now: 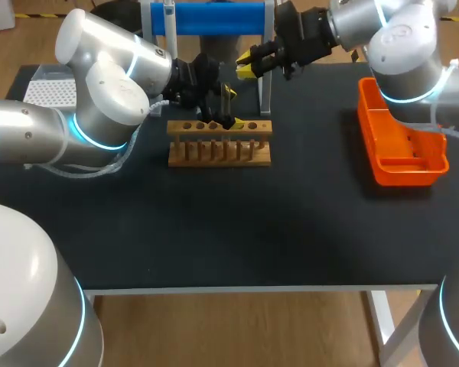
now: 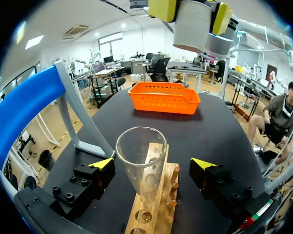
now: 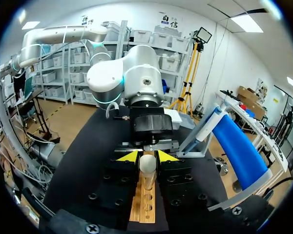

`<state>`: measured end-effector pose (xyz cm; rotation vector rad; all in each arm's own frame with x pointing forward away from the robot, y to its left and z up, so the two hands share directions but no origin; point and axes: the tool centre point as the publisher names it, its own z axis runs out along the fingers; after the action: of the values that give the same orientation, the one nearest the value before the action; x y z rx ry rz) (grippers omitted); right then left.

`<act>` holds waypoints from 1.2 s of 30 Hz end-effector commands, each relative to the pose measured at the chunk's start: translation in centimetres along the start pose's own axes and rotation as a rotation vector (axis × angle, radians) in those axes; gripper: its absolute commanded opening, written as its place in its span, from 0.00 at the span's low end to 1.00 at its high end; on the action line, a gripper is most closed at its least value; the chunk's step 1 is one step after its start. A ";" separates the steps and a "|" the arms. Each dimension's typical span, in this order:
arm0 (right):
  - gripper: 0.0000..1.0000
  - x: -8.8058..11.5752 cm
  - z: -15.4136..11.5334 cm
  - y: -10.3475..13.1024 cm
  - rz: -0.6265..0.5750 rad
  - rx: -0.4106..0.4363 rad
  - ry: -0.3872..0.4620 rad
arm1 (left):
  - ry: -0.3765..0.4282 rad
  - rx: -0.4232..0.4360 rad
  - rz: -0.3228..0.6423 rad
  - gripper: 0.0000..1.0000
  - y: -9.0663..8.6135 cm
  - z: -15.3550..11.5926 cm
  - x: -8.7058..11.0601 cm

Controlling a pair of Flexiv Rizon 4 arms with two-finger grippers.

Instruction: Invert the test tube, pick up the pipette, mount the tip to pipette, aspirate from beaker and dispense into the tube, eject the tip, return the pipette, and cap with the stopper.

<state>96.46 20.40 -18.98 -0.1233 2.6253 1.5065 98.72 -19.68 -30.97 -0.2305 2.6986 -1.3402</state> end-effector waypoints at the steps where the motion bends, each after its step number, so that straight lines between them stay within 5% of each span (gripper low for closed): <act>1: 0.00 -0.7 0.6 0.3 0.007 0.017 0.023 | 0.003 -0.002 -0.001 1.00 0.0 0.0 -0.1; 36: 0.00 -1.1 3.2 -1.3 0.040 0.056 0.065 | 0.003 -0.002 -0.001 1.00 0.0 0.0 -0.1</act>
<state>97.62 22.36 -21.37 -0.1142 2.7277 1.4646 98.72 -19.68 -30.97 -0.2305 2.6986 -1.3402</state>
